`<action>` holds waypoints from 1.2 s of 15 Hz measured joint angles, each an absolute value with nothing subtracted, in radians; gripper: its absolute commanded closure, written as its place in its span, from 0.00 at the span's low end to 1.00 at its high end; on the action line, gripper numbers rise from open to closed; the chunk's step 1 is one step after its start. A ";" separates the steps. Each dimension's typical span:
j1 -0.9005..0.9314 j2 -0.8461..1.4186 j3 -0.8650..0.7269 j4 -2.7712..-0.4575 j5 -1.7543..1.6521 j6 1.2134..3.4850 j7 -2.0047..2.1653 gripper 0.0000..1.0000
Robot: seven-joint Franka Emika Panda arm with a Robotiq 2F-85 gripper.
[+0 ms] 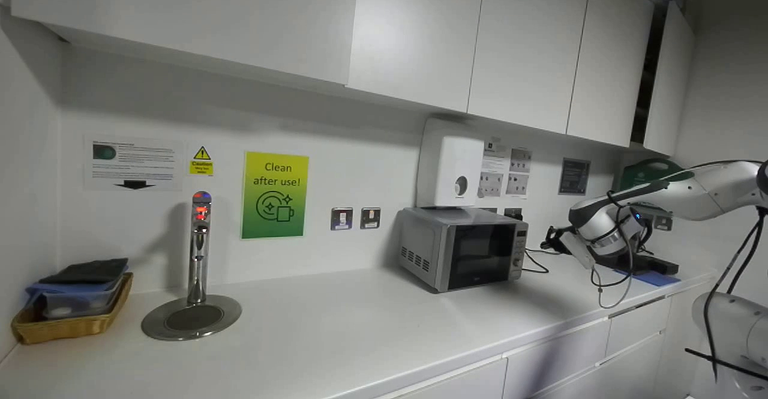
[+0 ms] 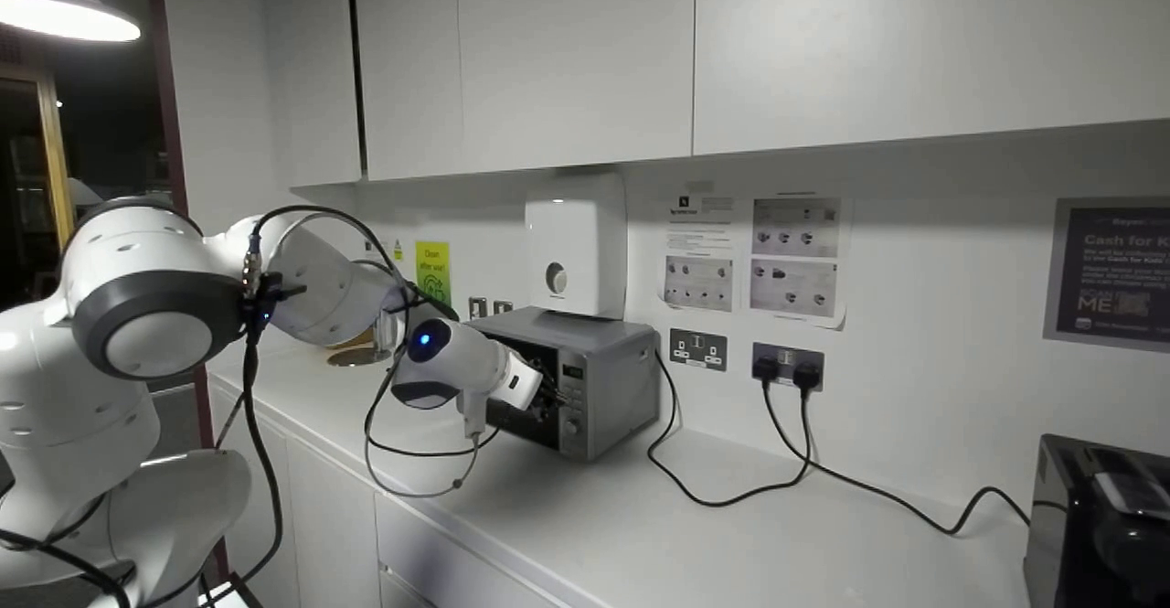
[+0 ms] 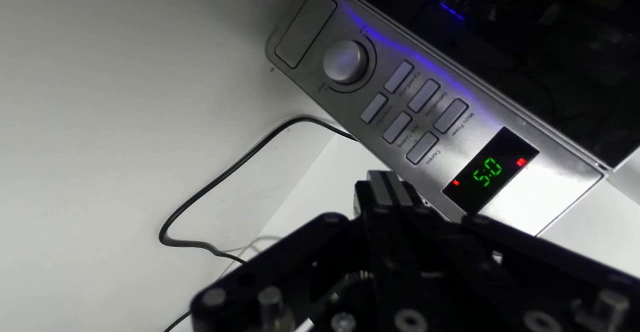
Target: Press a button on the right side of the microwave
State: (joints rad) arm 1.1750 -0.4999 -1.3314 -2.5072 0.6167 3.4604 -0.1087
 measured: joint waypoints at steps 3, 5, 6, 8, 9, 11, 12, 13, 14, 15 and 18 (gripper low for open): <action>1.230 -0.500 -1.394 -2.472 0.573 3.460 -0.083 1.00; 1.260 -0.500 -1.430 -2.466 0.549 3.460 -0.080 1.00; 1.273 -0.500 -1.445 -2.466 0.539 3.460 -0.080 1.00; 1.286 -0.498 -1.477 -2.472 0.440 3.455 -0.012 1.00; 1.290 -0.498 -1.490 -2.475 0.396 3.455 0.019 1.00; 1.300 -0.498 -1.512 -2.477 0.338 3.455 0.059 1.00; 1.308 -0.498 -1.523 -2.477 0.320 3.455 0.073 1.00; 1.316 -0.498 -1.533 -2.477 0.308 3.455 0.080 1.00; 1.325 -0.498 -1.543 -2.477 0.298 3.455 0.083 1.00; 1.334 -0.498 -1.554 -2.477 0.290 3.455 0.084 1.00; 1.356 -0.498 -1.581 -2.480 0.272 3.455 0.084 1.00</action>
State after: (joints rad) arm 1.3565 -0.4982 -1.5805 -2.4795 0.2721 3.4546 0.0840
